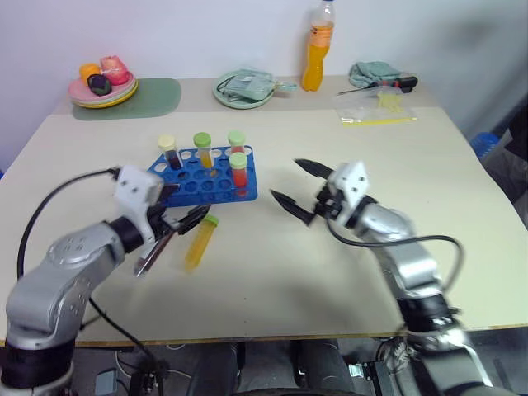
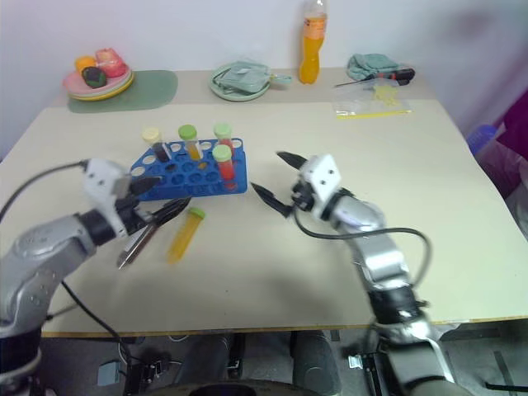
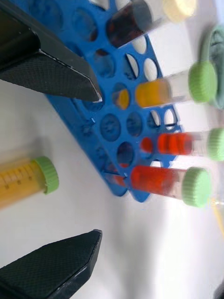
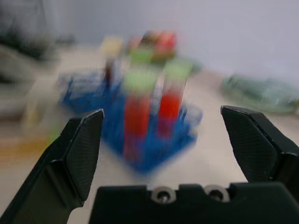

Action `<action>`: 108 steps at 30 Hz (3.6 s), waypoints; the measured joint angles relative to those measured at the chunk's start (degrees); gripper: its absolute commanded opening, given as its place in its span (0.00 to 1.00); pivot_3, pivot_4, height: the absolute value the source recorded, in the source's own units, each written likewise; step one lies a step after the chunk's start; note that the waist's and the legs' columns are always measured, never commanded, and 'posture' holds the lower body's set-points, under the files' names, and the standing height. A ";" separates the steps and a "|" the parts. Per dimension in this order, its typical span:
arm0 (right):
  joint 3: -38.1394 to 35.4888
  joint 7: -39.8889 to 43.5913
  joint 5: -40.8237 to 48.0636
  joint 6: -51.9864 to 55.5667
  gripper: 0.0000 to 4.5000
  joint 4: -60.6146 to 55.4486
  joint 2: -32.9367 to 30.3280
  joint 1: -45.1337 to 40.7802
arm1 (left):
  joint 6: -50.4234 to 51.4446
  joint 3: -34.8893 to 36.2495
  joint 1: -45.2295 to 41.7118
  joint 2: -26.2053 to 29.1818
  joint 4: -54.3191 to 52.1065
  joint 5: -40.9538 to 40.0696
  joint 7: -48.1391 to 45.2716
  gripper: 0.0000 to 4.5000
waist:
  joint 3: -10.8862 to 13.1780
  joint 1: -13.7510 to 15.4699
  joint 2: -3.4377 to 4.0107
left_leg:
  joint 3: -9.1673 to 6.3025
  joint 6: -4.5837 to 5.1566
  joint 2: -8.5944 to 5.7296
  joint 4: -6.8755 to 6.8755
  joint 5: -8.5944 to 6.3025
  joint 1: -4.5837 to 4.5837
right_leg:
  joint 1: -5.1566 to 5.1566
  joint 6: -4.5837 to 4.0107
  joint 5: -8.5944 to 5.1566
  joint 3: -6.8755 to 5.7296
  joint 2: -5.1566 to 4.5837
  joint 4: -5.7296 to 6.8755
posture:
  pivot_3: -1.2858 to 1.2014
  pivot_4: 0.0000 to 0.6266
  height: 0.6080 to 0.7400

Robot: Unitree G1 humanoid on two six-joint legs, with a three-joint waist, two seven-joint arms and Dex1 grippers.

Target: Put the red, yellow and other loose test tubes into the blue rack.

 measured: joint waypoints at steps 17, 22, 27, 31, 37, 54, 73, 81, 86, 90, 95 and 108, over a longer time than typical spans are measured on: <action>-1.92 13.49 12.17 13.56 0.99 -13.84 -14.64 3.22 | 36.25 -17.88 -26.64 4.90 14.86 -37.92 29.61 1.00 | 0.27 0.27 -0.30 | -0.16 0.14 -0.02 0.03 -0.09 0.29 | 0.34 0.06 -0.06 0.08 -0.03 -0.09 | 0.52 0.24 1.00; -1.41 14.34 12.11 13.06 0.99 -14.34 -14.64 4.22 | 36.22 -17.58 -26.12 3.02 20.60 -49.15 44.45 1.00 | 0.28 0.41 -0.33 | -0.16 0.11 -0.11 0.10 -0.07 0.26 | 0.35 0.07 -0.05 0.08 -0.11 -0.11 | 0.52 0.24 1.00; -1.09 14.54 11.68 12.59 0.99 -14.36 -14.64 4.96 | 30.34 -21.47 -24.85 4.30 24.47 -62.13 59.57 1.00 | 0.30 0.41 -0.36 | -0.17 0.07 -0.10 0.09 -0.06 0.26 | 0.33 0.07 -0.05 0.13 -0.13 -0.11 | 0.52 0.24 1.00; -0.52 14.46 11.37 12.23 1.00 -14.66 -14.62 5.40 | 22.99 -26.30 -24.60 6.34 25.90 -70.91 70.06 0.80 | 0.30 0.76 -0.36 | -0.16 0.02 -0.11 0.09 -0.04 0.26 | 0.32 0.05 -0.05 0.14 -0.30 -0.11 | 0.52 0.24 1.00; -0.48 14.05 11.18 11.91 1.00 -16.12 -14.50 5.88 | 16.17 -30.85 -24.70 7.27 25.92 -76.61 77.48 0.17 | 0.30 1.51 -0.37 | -0.15 -0.07 -0.21 0.10 0.02 0.27 | 0.40 0.01 -0.07 0.11 -0.23 -0.14 | 0.52 0.24 1.00; -1.05 9.95 13.80 15.39 1.00 -17.67 -11.78 6.13 | -5.81 -3.90 -10.66 14.50 5.41 -39.54 38.69 0.16 | 0.33 1.35 -0.35 | 0.02 -0.13 -0.18 -0.05 0.06 0.39 | 0.46 -0.21 -0.19 0.09 -0.01 -0.30 | 0.52 0.24 1.00; 1.81 -2.57 11.51 16.96 1.00 -15.96 -2.52 7.34 | -61.38 -18.08 -3.16 -25.75 35.75 24.38 27.01 0.16 | 0.33 2.74 -0.49 | -0.02 0.12 -0.13 0.14 -0.03 0.11 | 0.28 0.00 0.00 0.06 -0.04 -0.26 | 0.52 0.24 1.00; 1.82 -3.16 11.59 17.26 1.00 -16.19 -2.54 7.43 | -67.48 -16.14 -7.28 -31.29 45.08 26.99 22.30 0.16 | 0.33 2.71 -0.49 | -0.03 0.16 -0.24 0.20 -0.05 0.11 | 0.32 0.22 0.12 0.04 -0.03 -0.26 | 0.52 0.24 1.00; 1.82 -3.23 11.63 17.80 1.00 -16.76 -2.60 7.47 | -69.39 -14.87 -8.32 -33.31 47.32 28.64 20.58 0.16 | 0.33 2.79 -0.49 | -0.05 0.15 -0.23 0.20 -0.05 0.11 | 0.33 0.23 0.12 0.02 0.01 -0.24 | 0.52 0.24 1.00; 1.82 -3.24 11.64 18.06 1.00 -17.34 -2.64 7.55 | -70.56 -14.63 -8.10 -34.17 47.38 30.26 20.19 0.16 | 0.33 2.75 -0.49 | -0.05 0.15 -0.23 0.21 -0.05 0.11 | 0.34 0.23 0.13 0.02 0.00 -0.26 | 0.52 0.24 1.00; 1.82 -3.20 11.64 18.14 1.00 -17.40 -2.67 7.71 | -74.38 -12.72 -7.11 -34.96 49.64 32.57 21.21 0.16 | 0.33 2.74 -0.49 | -0.05 0.15 -0.22 0.21 -0.05 0.13 | 0.34 0.23 0.13 0.02 0.02 -0.24 | 0.52 0.24 1.00; 1.86 -2.66 11.63 18.17 1.00 -17.72 -2.71 7.71 | -81.94 -10.75 -9.49 -37.17 58.71 32.84 18.09 0.16 | 0.29 2.76 -0.45 | -0.05 0.15 -0.22 0.21 -0.05 0.23 | 0.44 0.24 0.13 0.01 0.02 -0.23 | 0.52 0.24 1.00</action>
